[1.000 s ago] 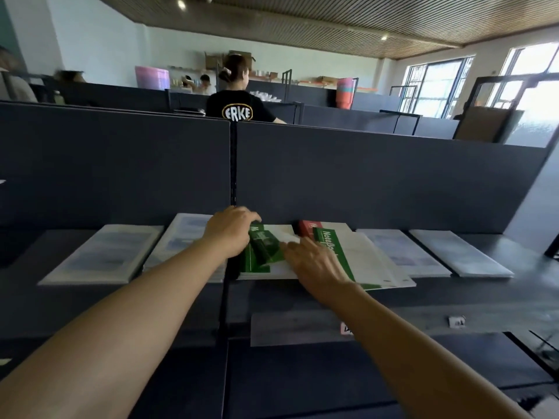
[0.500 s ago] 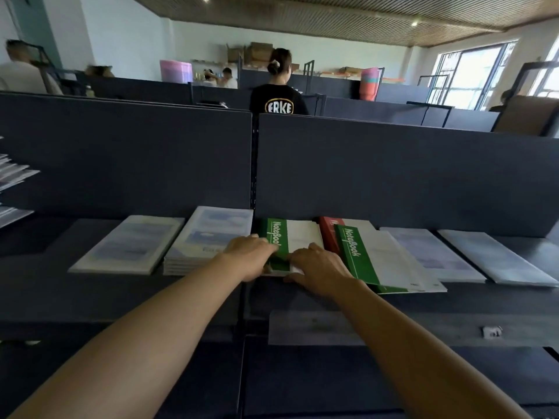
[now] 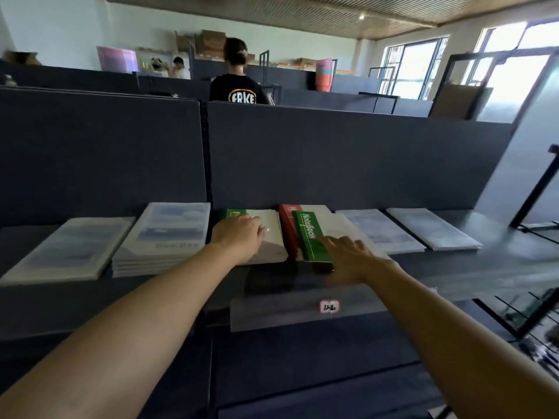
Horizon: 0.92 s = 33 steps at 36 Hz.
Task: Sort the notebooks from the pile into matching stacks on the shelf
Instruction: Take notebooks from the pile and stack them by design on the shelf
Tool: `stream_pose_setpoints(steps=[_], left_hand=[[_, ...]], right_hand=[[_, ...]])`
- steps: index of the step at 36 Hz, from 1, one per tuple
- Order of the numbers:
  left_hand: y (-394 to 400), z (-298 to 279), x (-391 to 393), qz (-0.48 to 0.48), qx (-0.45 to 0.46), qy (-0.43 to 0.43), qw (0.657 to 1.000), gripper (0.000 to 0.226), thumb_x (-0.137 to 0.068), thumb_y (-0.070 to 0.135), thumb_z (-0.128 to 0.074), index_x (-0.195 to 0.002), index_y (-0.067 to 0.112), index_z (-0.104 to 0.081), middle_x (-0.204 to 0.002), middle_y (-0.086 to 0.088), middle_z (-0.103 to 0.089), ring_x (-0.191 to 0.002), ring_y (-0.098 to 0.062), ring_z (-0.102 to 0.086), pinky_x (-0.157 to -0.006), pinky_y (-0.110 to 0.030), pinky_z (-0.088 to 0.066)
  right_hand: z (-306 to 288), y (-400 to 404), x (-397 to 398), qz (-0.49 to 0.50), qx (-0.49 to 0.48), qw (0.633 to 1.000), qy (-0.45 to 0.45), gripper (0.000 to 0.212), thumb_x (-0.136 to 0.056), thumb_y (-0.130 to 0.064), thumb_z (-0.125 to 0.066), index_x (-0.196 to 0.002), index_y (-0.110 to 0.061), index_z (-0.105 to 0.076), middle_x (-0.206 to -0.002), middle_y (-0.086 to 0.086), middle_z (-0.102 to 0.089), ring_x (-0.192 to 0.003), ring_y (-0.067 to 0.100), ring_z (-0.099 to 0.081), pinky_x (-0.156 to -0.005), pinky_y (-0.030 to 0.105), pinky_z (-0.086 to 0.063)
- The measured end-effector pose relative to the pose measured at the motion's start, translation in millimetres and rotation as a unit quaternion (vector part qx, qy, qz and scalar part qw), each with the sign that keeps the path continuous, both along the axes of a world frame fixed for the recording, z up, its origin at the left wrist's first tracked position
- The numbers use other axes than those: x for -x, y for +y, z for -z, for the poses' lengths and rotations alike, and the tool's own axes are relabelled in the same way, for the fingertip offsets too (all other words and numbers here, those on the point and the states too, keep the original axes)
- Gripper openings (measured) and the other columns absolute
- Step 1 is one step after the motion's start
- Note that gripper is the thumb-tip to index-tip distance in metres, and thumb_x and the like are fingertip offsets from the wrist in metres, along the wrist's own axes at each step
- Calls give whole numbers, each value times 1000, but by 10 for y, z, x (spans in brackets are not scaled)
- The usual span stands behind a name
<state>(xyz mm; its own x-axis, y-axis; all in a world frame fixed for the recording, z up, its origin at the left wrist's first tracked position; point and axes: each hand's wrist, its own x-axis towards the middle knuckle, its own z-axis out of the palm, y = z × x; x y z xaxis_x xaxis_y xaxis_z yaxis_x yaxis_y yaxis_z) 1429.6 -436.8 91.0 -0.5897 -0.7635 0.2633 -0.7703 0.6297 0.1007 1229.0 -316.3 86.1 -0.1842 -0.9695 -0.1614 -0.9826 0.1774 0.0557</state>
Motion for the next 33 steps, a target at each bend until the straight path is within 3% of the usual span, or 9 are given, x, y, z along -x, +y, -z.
stream_pose_setpoints(steps=[5,8,13,15,18,22,25,28,33], left_hand=[[77,3,144,-2,-51,90,995,32,-104,35,-32,-91,14,-53,-92,-2,-57,-82,-20,-54,-65,-33,-41],[118,-32,240,-34,-215,237,947,51,-102,47,-29,-97,6,-60,-95,-8,-65,-88,-26,-63,-80,-38,-52],[179,-190,276,-21,-592,497,634,75,-85,74,-37,-117,9,-59,-115,-18,-67,-107,-34,-64,-99,-45,-49],[176,-241,222,-10,-622,529,577,59,-91,58,-50,-111,3,-61,-101,-18,-71,-96,-31,-67,-88,-39,-55],[162,-275,127,-76,-543,516,658,24,-93,6,-55,-116,1,-57,-94,-16,-69,-82,-28,-64,-60,-32,-56],[113,-220,-88,-79,-461,500,729,37,-88,-5,-59,-122,8,-57,-112,-18,-64,-101,-35,-61,-82,-44,-52],[192,-242,-185,-41,-436,517,736,34,-88,-2,-61,-119,12,-57,-109,-12,-65,-101,-29,-61,-85,-38,-49],[224,-226,-205,-27,-411,543,732,33,-88,-3,-62,-118,11,-57,-104,-9,-64,-92,-23,-61,-79,-32,-49],[292,-87,-259,-27,-406,550,729,27,-84,-5,-65,-100,16,-59,-105,-10,-67,-89,-21,-62,-81,-33,-50]], right_hand=[[-20,22,-60,1,91,995,40,62,-96,-21,-48,-150,-29,-20,-139,11,-44,-117,26,-49,-94,37,-44],[-172,69,-180,-8,198,976,95,52,-101,-20,-37,-150,-27,-20,-132,9,-53,-114,25,-53,-89,35,-44],[-229,56,-459,-87,386,917,43,49,-88,-11,-49,-137,-10,-48,-123,13,-63,-105,33,-62,-82,43,-51],[-124,-8,-517,-177,410,894,43,50,-75,-7,-65,-124,-5,-60,-112,14,-68,-92,32,-68,-70,43,-56],[-4,-63,-611,-232,333,914,-1,56,-85,-41,-49,-132,-11,-54,-127,8,-62,-104,28,-63,-79,43,-54],[73,-130,-632,-111,341,921,-155,82,-81,-69,-38,-148,-23,-30,-149,1,-39,-132,21,-37,-103,43,-39],[-15,-261,-602,77,391,848,-349,88,-87,-42,-62,-152,-26,-5,-156,2,-20,-138,23,-27,-108,48,-35],[-115,-333,-615,132,368,741,-546,69,-87,-8,-64,-143,-19,-25,-136,9,-47,-112,23,-52,-86,36,-54],[-72,-304,-758,147,362,713,-582,30,-84,4,-53,-108,-12,-48,-101,6,-58,-81,13,-53,-56,16,-41]])
